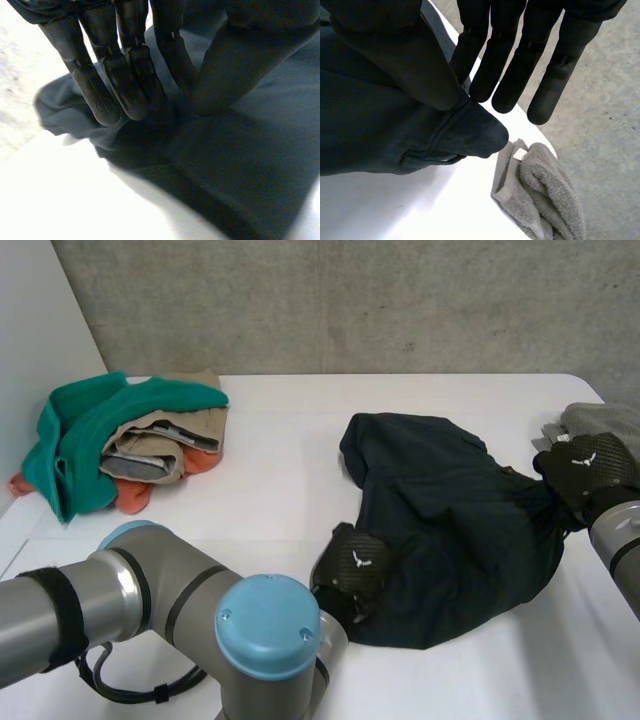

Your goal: Fold the laundry.

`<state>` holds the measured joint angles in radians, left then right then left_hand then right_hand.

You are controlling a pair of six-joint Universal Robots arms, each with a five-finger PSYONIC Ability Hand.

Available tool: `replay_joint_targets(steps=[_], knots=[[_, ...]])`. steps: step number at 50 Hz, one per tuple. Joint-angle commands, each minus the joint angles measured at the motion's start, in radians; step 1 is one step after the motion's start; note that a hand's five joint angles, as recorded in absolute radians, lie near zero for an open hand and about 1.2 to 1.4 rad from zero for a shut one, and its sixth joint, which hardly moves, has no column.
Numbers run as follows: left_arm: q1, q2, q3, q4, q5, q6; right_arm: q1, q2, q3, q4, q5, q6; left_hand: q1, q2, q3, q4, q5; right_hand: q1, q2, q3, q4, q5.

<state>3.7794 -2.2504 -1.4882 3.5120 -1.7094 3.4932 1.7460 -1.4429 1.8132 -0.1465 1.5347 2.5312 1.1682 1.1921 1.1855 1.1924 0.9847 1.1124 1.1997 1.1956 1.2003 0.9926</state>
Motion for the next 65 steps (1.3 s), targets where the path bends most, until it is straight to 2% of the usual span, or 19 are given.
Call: replay_joint_targets(steps=[1, 7, 11, 15, 19, 23, 31, 36, 43, 46, 47, 48, 52, 57, 60, 64, 65], knots=[[0.04, 0.054, 0.008, 0.018, -0.073, 0.125, 0.001, -0.021, -0.078, 0.06, 0.002, -0.044, 0.228, 0.204, 0.211, 0.204, 0.237, 0.284, 0.197, 0.201, 0.196, 0.229], [0.1, 0.202, -0.036, 0.005, -0.072, 0.116, 0.012, -0.031, -0.176, 0.202, 0.005, -0.094, 0.228, 0.204, 0.211, 0.204, 0.237, 0.284, 0.197, 0.201, 0.196, 0.229], [0.106, 0.258, -0.11, 0.002, -0.072, 0.087, 0.015, -0.031, -0.192, 0.255, -0.001, -0.092, 0.228, 0.204, 0.211, 0.204, 0.237, 0.284, 0.197, 0.201, 0.196, 0.229], [0.067, 0.27, -0.174, -0.011, -0.061, 0.005, 0.017, -0.024, -0.173, 0.257, 0.002, -0.089, -0.492, -0.516, -0.509, -0.516, -0.483, 0.284, 0.197, 0.201, 0.196, 0.229], [0.019, 0.264, -0.201, -0.031, -0.027, -0.071, 0.02, -0.021, -0.149, 0.239, 0.004, -0.088, -0.634, -0.658, -0.652, -0.659, -0.625, 0.284, 0.197, 0.201, 0.196, 0.229], [-0.001, 0.244, -0.198, -0.036, -0.004, -0.097, 0.023, -0.017, -0.13, 0.199, 0.007, -0.084, -0.649, -0.673, -0.667, -0.674, -0.64, 0.284, 0.197, 0.201, 0.196, 0.229], [-0.003, 0.109, -0.121, -0.038, -0.007, -0.083, 0.02, -0.016, -0.124, 0.183, 0.008, -0.084, -0.605, -0.629, -0.623, -0.63, -0.597, 0.284, 0.197, 0.201, 0.196, 0.229], [0.002, 0.037, -0.052, -0.041, -0.01, -0.079, 0.02, -0.016, -0.118, 0.182, 0.008, -0.084, -0.482, -0.506, -0.5, -0.506, -0.473, 0.284, 0.197, 0.201, 0.196, 0.229], [0.008, 0.008, -0.026, -0.076, -0.009, -0.071, 0.012, -0.013, -0.112, 0.174, 0.008, -0.084, -0.423, -0.447, -0.441, -0.448, -0.415, 0.284, 0.197, 0.201, 0.196, 0.229], [0.005, -0.008, -0.012, -0.079, -0.01, -0.068, 0.012, -0.014, -0.106, 0.157, 0.008, -0.084, -0.201, -0.225, -0.219, -0.225, -0.192, 0.284, 0.197, 0.201, 0.196, 0.229], [0.005, -0.011, -0.007, -0.079, -0.012, -0.068, 0.012, -0.014, -0.104, 0.153, 0.008, -0.084, -0.058, -0.082, -0.075, -0.082, -0.049, 0.284, 0.197, 0.201, 0.196, 0.229], [0.005, -0.014, 0.002, -0.079, -0.013, -0.066, 0.012, -0.013, -0.103, 0.15, 0.008, -0.083, 0.225, 0.201, 0.208, 0.201, 0.234, 0.284, 0.197, 0.201, 0.196, 0.229], [0.006, -0.015, 0.028, -0.085, -0.018, -0.053, 0.012, -0.014, -0.103, 0.147, 0.008, -0.083, 0.228, 0.204, 0.211, 0.204, 0.237, 0.284, 0.197, 0.201, 0.196, 0.229], [0.014, 0.04, 0.039, -0.126, -0.044, -0.031, 0.012, -0.017, -0.13, 0.157, 0.01, -0.092, 0.228, 0.204, 0.211, 0.204, 0.237, 0.284, 0.197, 0.201, 0.196, 0.229], [0.049, 0.199, 0.034, -0.159, -0.073, -0.03, 0.015, -0.025, -0.156, 0.177, 0.008, -0.11, 0.228, 0.204, 0.211, 0.204, 0.237, 0.284, 0.197, 0.201, 0.196, 0.229], [0.118, 0.395, 0.026, -0.197, -0.078, -0.026, 0.013, -0.047, -0.239, 0.321, 0.007, -0.179, 0.228, 0.204, 0.211, 0.204, 0.237, 0.284, 0.197, 0.201, 0.196, 0.229], [0.129, 0.429, 0.025, -0.208, -0.078, -0.028, 0.013, -0.06, -0.279, 0.4, 0.005, -0.215, 0.228, 0.204, 0.211, 0.204, 0.237, 0.284, 0.197, 0.201, 0.196, 0.229]])
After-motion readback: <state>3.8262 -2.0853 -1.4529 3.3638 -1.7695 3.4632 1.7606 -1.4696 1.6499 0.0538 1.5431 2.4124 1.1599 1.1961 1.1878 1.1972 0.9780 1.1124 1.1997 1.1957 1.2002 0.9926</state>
